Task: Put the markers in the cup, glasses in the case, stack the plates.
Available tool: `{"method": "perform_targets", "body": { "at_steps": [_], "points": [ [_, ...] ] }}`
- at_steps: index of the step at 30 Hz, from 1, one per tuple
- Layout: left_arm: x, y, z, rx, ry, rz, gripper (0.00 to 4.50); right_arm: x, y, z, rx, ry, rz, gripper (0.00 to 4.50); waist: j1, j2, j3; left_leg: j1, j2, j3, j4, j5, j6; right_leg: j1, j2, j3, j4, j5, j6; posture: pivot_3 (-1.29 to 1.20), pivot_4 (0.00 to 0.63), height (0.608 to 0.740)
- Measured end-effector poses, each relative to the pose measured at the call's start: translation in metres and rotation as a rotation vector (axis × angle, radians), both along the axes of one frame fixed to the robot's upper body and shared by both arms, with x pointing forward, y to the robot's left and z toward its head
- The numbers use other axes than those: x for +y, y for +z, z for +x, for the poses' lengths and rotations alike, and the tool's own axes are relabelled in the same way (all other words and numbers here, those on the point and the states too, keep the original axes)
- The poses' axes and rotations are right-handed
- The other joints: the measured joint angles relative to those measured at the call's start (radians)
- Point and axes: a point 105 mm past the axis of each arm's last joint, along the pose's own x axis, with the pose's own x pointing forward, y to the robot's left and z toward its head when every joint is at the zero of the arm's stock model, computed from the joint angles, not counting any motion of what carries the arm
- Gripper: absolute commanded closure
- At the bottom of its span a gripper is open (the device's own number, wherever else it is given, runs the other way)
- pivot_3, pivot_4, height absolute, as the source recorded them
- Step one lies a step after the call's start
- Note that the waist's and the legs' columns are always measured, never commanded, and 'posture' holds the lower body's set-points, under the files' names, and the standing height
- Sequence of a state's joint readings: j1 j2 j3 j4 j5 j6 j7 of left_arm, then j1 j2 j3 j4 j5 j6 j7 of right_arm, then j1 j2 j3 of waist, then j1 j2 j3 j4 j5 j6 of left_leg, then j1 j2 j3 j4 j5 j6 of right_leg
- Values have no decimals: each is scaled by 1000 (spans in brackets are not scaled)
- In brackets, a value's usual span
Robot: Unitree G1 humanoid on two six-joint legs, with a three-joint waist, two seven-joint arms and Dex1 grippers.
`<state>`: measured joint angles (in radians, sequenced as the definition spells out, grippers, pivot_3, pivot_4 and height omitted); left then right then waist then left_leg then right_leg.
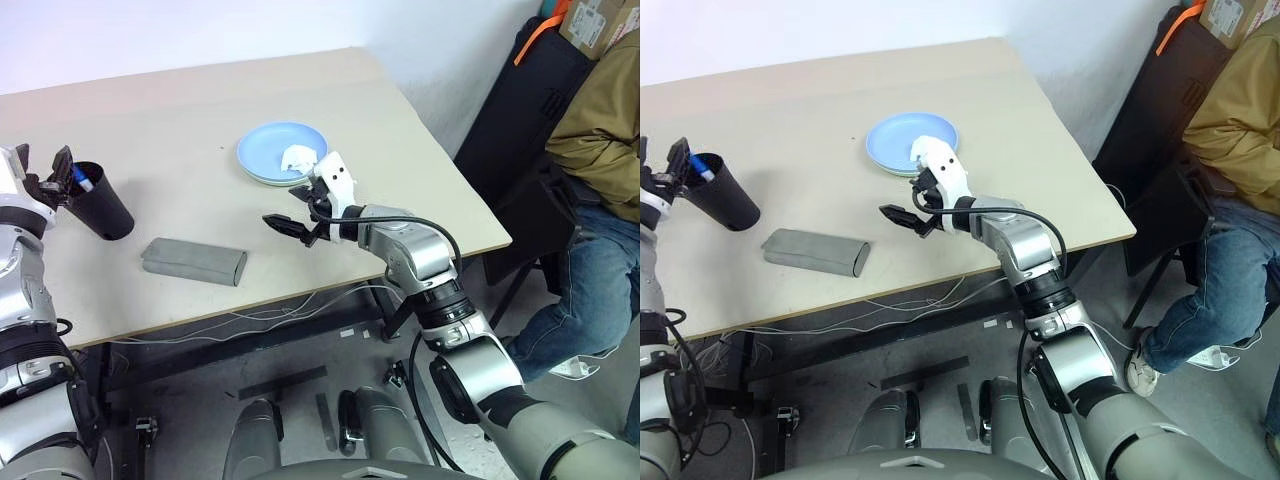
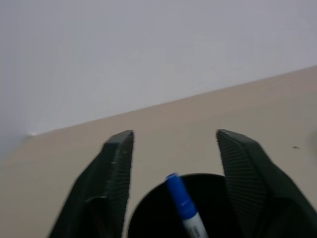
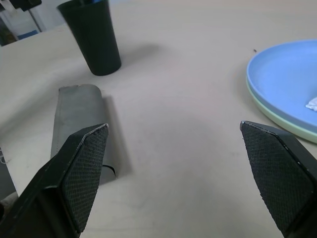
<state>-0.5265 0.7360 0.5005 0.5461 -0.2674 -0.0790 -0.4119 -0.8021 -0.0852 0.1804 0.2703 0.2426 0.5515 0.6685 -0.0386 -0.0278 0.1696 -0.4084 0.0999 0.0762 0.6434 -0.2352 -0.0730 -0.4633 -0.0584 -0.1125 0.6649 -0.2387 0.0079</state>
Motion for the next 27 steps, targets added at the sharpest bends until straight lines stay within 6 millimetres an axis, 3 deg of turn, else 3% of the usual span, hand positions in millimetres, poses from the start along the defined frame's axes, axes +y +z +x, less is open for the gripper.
{"method": "perform_targets", "body": {
  "at_steps": [2, 7, 10, 13, 17, 22, 27],
  "points": [
    [0, 1, 0, -1, -2, 2, 84, -1, -1, 0, 3, -4, -2, 0, 0, 0, 0, 0, 0, 0, 0, 0, 0, 0, 0, 0, 0, 0, 0, 0, 150, 706],
    [-6, 5, -4, 18, -62, 15, 36, 0, -2, 0, 3, -2, 0, 0, -2, 0, 0, 0, 0, 0, 0, 0, 0, 0, 0, 0, 0, 0, 0, 0, 150, 706],
    [-17, 2, -16, 104, -167, 43, 36, 0, -1, -2, 3, 8, 4, 0, -7, 0, 0, 0, 0, 0, 0, 0, 0, 0, 0, 1, 0, 0, 0, 0, 150, 706],
    [-26, -6, -37, 177, -273, 14, 36, -2, 1, -4, 9, 37, 19, 0, -6, 0, 1, 0, 1, 1, 0, 0, 0, -1, 0, 1, 0, -1, 1, 0, 150, 706],
    [-25, -18, -72, 238, -359, -73, 36, -23, 10, -5, 4, 85, 58, 0, -3, 1, 1, 0, 1, 0, 0, 0, 0, 0, 0, 0, 0, -2, 3, 0, 150, 706],
    [-36, -45, -120, 406, -475, -86, 36, -39, 13, -9, -41, 131, 55, 0, -2, 1, 2, 0, 1, 0, 0, 0, 0, -1, -1, 0, -1, -2, 3, 0, 150, 706],
    [-40, -60, -139, 437, -516, -107, 36, -39, 14, -12, -61, 158, 60, 0, 6, 3, 3, 0, 1, -1, 0, -1, -1, -1, -1, -1, -1, -4, -2, 0, 150, 706]
  ]
}}
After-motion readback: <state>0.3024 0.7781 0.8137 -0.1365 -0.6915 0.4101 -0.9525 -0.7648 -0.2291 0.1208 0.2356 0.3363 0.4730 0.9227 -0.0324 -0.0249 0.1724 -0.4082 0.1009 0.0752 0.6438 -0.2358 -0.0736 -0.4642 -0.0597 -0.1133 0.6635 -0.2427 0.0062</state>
